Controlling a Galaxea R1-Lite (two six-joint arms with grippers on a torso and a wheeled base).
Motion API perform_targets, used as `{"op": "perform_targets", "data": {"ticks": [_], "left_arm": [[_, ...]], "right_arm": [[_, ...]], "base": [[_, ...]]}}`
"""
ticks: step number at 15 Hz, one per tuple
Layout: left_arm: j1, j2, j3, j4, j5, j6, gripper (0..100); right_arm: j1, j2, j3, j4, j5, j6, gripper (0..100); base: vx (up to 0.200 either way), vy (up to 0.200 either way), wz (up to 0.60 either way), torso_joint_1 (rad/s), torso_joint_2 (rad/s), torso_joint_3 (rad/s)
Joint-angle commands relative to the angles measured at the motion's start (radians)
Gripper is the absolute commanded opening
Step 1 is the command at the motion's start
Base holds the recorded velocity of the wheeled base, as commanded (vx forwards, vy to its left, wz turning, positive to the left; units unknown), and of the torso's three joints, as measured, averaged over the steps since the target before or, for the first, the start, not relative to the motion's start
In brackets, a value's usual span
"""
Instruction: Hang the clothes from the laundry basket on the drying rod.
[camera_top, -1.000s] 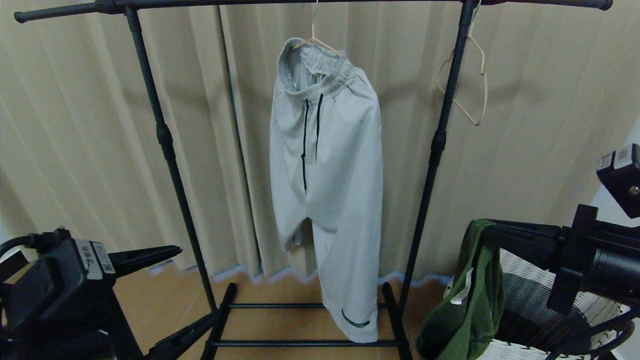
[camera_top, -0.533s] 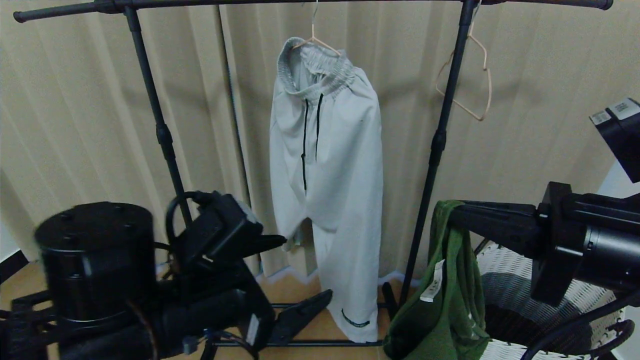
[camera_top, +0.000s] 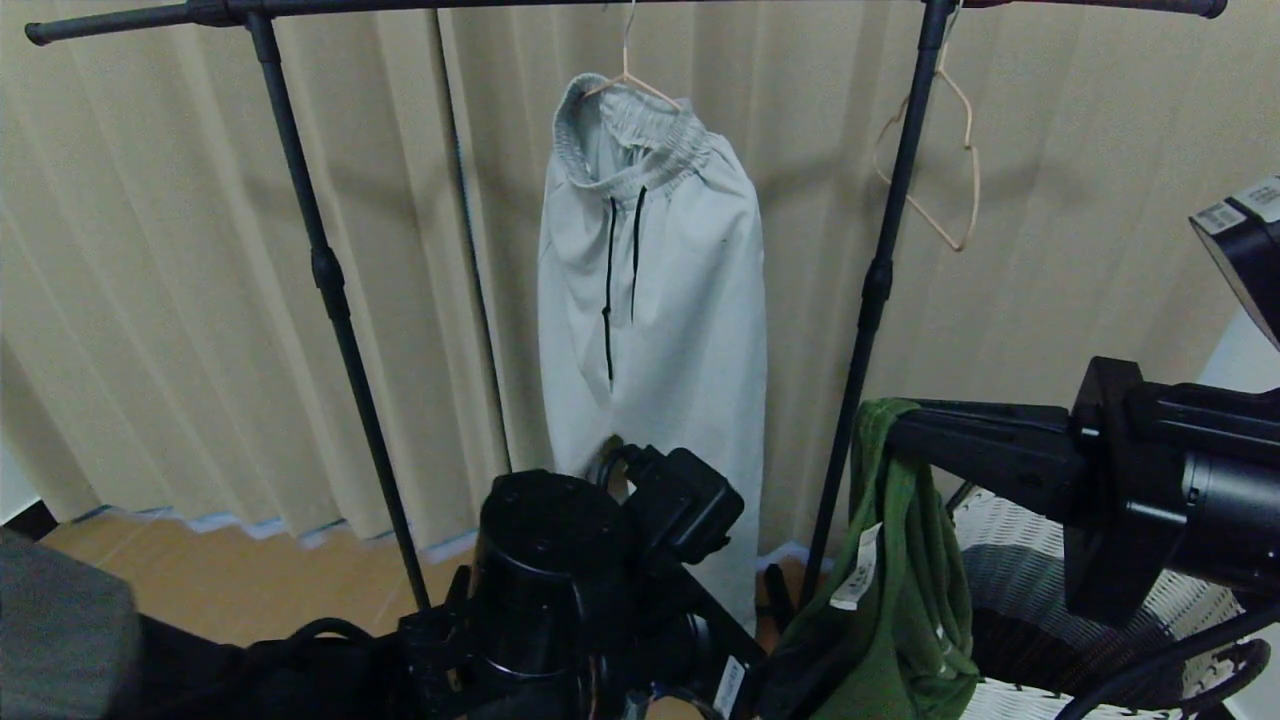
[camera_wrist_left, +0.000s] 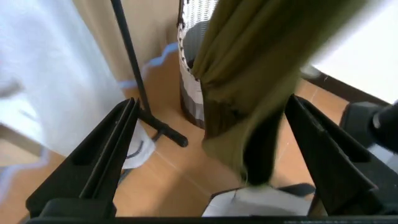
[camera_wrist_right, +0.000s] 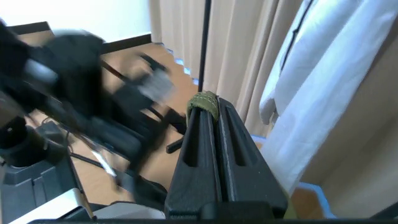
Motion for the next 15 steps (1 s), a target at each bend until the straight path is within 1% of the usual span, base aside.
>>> {"op": "perform_targets", "data": {"ticks": [1,3,4,5,6,7,8,10,12,13,14,15], "left_arm": [[0.015,0.104,-0.012,-0.01,0.011,-0.007,100],[0.038,0.113,-0.006,0.007,0.015,-0.007,100],[0.042,0.112,-0.008,0.03,0.023,-0.006,100],[0.042,0.112,-0.008,0.03,0.023,-0.006,100],[0.042,0.109,-0.008,0.078,0.068,-0.002,100],[0.042,0.107,-0.005,0.081,0.083,-0.001,100],[0.042,0.106,0.008,0.081,0.108,0.001,0],[0.041,0.09,0.031,0.081,0.111,0.016,0],[0.035,0.035,0.097,0.047,0.115,0.059,0],[0.031,0.0,0.138,0.016,0.12,0.091,0],[0.036,-0.068,0.205,-0.025,0.123,0.134,0],[0.045,-0.121,0.23,-0.03,0.126,0.168,0]], "right_arm": [[0.004,-0.006,0.0,-0.001,-0.001,-0.001,0],[0.004,-0.008,0.002,-0.001,-0.001,-0.001,0],[0.004,-0.008,0.002,-0.001,-0.001,-0.001,0],[0.004,-0.008,0.002,-0.001,-0.001,-0.001,0],[0.004,-0.008,0.0,-0.001,-0.001,-0.002,0],[0.003,-0.008,0.0,-0.001,-0.001,-0.002,0],[0.003,-0.008,0.0,-0.001,-0.001,-0.002,0],[0.003,-0.008,0.002,-0.001,-0.001,-0.001,0],[0.003,-0.003,0.002,-0.001,-0.001,-0.001,0],[0.004,0.002,0.002,-0.001,-0.001,-0.001,0],[0.004,0.008,0.0,-0.001,-0.001,-0.001,0],[0.004,0.014,0.0,-0.001,-0.001,-0.001,0]], "base": [[0.0,0.0,0.0,0.0,0.0,0.0],[0.0,0.0,0.0,0.0,0.0,0.0],[0.0,0.0,0.0,0.0,0.0,0.0],[0.0,0.0,0.0,0.0,0.0,0.0],[0.0,0.0,0.0,0.0,0.0,0.0],[0.0,0.0,0.0,0.0,0.0,0.0],[0.0,0.0,0.0,0.0,0.0,0.0],[0.0,0.0,0.0,0.0,0.0,0.0],[0.0,0.0,0.0,0.0,0.0,0.0],[0.0,0.0,0.0,0.0,0.0,0.0],[0.0,0.0,0.0,0.0,0.0,0.0],[0.0,0.0,0.0,0.0,0.0,0.0]]}}
